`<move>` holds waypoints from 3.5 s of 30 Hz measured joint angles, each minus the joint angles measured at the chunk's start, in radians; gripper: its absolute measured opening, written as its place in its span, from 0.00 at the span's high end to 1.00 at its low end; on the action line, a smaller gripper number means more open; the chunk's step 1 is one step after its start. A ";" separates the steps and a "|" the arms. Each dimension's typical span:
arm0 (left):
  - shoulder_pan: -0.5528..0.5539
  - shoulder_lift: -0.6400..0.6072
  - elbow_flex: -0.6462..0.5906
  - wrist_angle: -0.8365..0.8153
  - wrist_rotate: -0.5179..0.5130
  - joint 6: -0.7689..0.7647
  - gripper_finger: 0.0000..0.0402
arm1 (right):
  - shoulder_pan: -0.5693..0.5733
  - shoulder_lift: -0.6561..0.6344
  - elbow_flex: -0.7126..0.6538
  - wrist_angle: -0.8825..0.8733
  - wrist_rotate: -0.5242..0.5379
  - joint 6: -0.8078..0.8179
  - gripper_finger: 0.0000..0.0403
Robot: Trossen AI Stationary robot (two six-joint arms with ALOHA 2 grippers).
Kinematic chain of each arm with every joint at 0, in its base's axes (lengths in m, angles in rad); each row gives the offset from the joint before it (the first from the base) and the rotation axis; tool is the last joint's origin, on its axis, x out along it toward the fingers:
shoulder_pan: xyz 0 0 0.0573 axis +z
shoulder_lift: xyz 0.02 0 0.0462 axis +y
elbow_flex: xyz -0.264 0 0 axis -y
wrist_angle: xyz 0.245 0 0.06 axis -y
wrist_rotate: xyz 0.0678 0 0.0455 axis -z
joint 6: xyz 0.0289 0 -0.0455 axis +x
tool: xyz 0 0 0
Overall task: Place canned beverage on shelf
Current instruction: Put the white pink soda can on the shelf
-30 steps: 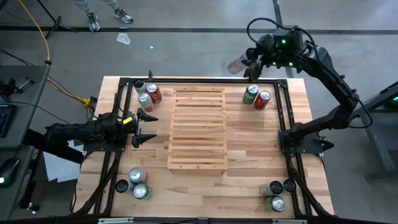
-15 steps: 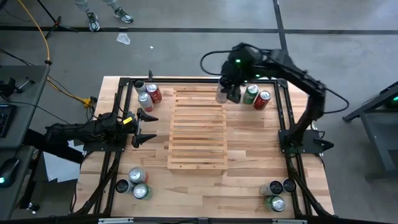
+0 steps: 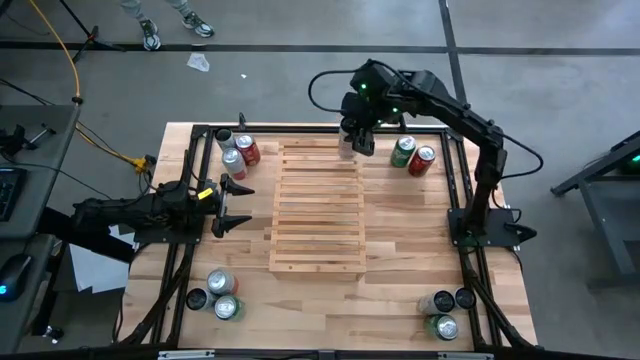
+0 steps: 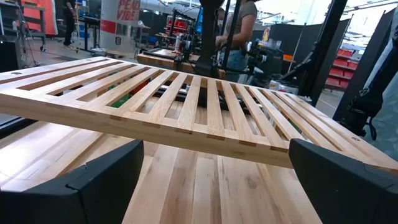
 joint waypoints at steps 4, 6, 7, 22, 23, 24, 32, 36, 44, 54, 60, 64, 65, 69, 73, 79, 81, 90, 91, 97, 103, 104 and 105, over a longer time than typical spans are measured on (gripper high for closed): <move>0.000 0.000 0.000 0.000 0.000 0.000 0.02 | -0.038 0.000 0.000 0.003 -0.055 0.000 0.40; 0.000 0.000 0.000 0.000 0.000 0.000 0.02 | -0.055 0.000 0.000 0.007 -0.075 -0.001 0.40; 0.000 0.000 0.000 0.000 0.000 0.000 0.02 | -0.063 0.000 0.000 0.006 -0.083 0.000 0.40; 0.000 0.000 0.000 0.000 0.000 0.000 0.02 | -0.085 0.020 -0.006 0.007 -0.121 -0.070 0.40; 0.000 0.000 0.000 0.000 0.000 0.000 0.02 | -0.087 0.022 -0.006 0.005 -0.120 -0.073 0.40; 0.000 0.000 0.000 0.000 0.000 0.000 0.02 | -0.087 0.023 -0.006 0.005 -0.118 -0.075 0.40; 0.000 0.000 0.000 0.000 0.000 0.000 0.02 | -0.087 0.024 -0.006 0.010 -0.119 -0.085 0.40; 0.000 0.000 0.000 0.000 0.000 0.000 0.02 | -0.087 0.024 -0.006 0.010 -0.114 -0.080 0.33; 0.000 0.000 0.000 0.000 0.000 0.000 0.02 | -0.086 0.023 -0.006 0.014 -0.085 -0.078 0.31; 0.000 0.000 0.000 0.000 0.000 0.000 0.02 | -0.086 0.023 -0.006 0.014 -0.085 -0.078 0.32; 0.000 0.000 0.000 0.000 0.000 0.000 0.02 | -0.086 0.023 -0.006 0.016 -0.081 -0.056 0.32; 0.000 0.000 0.000 0.000 0.000 0.000 0.02 | -0.086 0.023 -0.006 0.016 -0.081 -0.043 0.32; 0.000 0.000 0.000 0.000 0.000 0.000 0.02 | -0.086 0.023 -0.006 0.016 -0.081 -0.043 0.32; 0.000 0.000 0.000 0.000 0.000 0.000 0.02 | -0.086 0.023 -0.006 0.016 -0.081 -0.036 0.32; 0.000 0.000 0.000 0.000 0.000 0.000 0.02 | -0.086 0.023 -0.006 0.016 -0.081 -0.035 0.32; 0.000 0.000 0.000 0.000 0.000 0.000 0.02 | -0.086 0.023 -0.006 0.015 -0.090 -0.044 0.32; 0.000 0.000 0.000 0.000 0.000 0.000 0.02 | -0.086 0.023 -0.006 0.015 -0.092 -0.044 0.32; 0.000 0.000 0.000 0.000 0.000 0.000 0.02 | -0.086 0.023 -0.006 0.015 -0.091 -0.044 0.32; 0.000 0.000 0.000 0.000 0.000 0.000 0.02 | -0.086 0.023 -0.006 0.015 -0.090 -0.044 0.32; 0.000 0.000 0.000 0.000 0.000 0.000 0.02 | -0.086 0.023 -0.006 0.017 -0.088 -0.044 0.32; 0.000 0.000 0.000 0.000 0.000 0.000 0.02 | -0.086 0.024 -0.007 0.029 -0.088 -0.044 0.32; 0.000 0.000 0.000 0.000 0.000 0.000 0.02 | -0.086 0.024 -0.007 0.029 -0.088 -0.044 0.32; 0.000 0.000 0.000 0.000 0.000 0.000 0.02 | -0.086 0.024 -0.007 0.029 -0.088 -0.044 0.32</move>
